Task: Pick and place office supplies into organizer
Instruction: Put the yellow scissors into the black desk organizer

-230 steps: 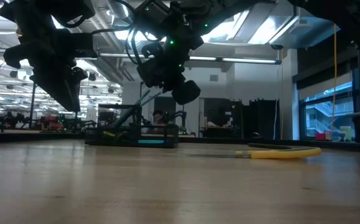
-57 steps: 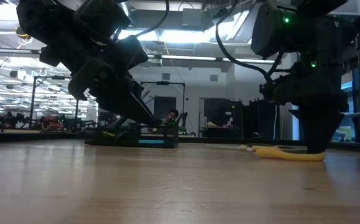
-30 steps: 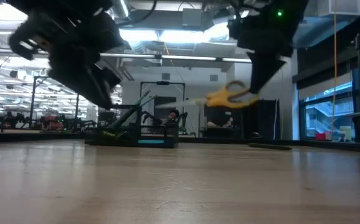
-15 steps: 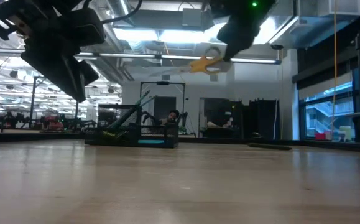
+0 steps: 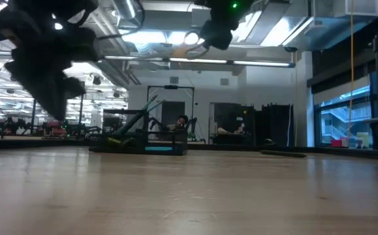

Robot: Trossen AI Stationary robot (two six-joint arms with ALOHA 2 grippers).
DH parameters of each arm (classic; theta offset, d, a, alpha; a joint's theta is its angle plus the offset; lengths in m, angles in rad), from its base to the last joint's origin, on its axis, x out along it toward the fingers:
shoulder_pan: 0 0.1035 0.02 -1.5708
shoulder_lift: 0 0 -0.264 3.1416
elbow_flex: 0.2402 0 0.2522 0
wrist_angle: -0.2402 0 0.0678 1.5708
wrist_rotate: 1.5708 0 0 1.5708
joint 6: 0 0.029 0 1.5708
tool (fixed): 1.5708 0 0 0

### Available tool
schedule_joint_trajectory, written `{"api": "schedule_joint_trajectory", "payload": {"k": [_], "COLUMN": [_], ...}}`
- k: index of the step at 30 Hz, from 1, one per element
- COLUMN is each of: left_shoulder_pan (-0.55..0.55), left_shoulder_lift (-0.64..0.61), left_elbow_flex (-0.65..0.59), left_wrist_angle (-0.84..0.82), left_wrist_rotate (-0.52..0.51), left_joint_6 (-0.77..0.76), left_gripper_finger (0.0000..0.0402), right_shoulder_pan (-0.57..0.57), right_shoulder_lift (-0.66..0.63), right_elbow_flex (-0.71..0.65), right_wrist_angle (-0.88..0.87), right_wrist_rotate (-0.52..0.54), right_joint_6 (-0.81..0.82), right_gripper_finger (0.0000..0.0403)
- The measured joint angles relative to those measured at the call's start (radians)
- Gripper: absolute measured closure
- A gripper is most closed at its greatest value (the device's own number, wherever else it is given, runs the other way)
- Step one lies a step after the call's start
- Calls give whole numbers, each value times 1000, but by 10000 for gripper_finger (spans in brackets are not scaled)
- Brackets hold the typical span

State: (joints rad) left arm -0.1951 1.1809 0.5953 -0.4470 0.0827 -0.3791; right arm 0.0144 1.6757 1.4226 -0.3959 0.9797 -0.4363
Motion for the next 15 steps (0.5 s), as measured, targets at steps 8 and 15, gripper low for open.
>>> {"api": "schedule_joint_trajectory", "payload": {"k": [8,15], "left_shoulder_pan": [0,-1], "left_shoulder_lift": [0,0], "left_elbow_flex": [0,0], "left_wrist_angle": [-80,-81], "left_wrist_rotate": [16,16], "left_joint_6": [-54,-54], "left_gripper_finger": [302,302], "right_shoulder_pan": [-53,-72], "right_shoulder_lift": [113,237], "right_elbow_flex": [0,-1], "right_wrist_angle": [107,345], "right_wrist_rotate": [-5,18], "right_joint_6": [-114,-334], "right_gripper_finger": [352,351]}}
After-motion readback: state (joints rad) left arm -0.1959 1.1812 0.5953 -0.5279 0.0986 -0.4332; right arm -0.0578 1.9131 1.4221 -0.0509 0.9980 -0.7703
